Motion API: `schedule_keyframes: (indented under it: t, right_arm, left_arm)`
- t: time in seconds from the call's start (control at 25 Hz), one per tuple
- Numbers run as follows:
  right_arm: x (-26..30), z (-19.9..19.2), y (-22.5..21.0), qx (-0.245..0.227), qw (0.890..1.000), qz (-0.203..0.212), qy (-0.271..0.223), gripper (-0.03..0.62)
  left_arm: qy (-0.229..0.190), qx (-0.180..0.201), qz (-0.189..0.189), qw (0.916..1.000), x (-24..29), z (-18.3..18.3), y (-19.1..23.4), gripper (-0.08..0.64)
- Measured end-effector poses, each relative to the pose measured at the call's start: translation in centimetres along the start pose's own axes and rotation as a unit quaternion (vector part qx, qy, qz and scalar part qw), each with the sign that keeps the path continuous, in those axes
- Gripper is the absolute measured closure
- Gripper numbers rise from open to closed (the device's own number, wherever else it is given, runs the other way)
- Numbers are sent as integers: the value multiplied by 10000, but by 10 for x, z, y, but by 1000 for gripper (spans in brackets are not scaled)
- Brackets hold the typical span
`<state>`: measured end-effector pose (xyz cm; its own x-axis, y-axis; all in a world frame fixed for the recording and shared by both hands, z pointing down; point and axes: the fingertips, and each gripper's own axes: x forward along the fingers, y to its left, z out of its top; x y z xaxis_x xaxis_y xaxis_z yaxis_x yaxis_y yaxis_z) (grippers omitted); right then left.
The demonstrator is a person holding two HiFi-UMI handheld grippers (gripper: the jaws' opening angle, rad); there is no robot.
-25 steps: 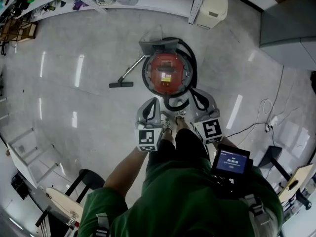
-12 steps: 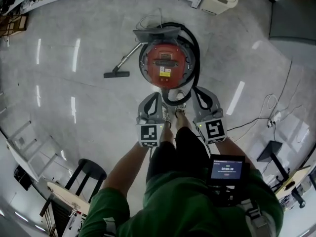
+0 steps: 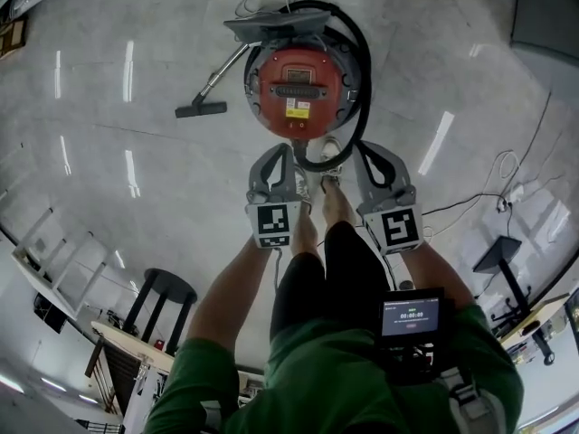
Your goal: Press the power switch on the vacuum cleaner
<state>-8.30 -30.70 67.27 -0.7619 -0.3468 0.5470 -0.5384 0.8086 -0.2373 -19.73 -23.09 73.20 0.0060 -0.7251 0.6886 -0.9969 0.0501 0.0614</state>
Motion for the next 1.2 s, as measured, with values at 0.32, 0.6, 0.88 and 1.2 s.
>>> schedule_keyframes:
  t: [0.32,0.6,0.88,1.2]
  right_arm:
    - [22,-36,-9,134,9995,86,260,591]
    - [35,-61,-14,58,9992,175,341,591]
    - [46,-85,-13,14,9985,270,479,591]
    - [51,-95,-16,25,9981,257,553,591]
  left_arm:
    - [298,78,-111,9995,40,-38,2,552]
    - [533,118,-199,9983,69,-70,2,553]
    - [745,131,-227,9969,89,-102,5,552]
    - [947,113,-283,9950,105,-120,10,552]
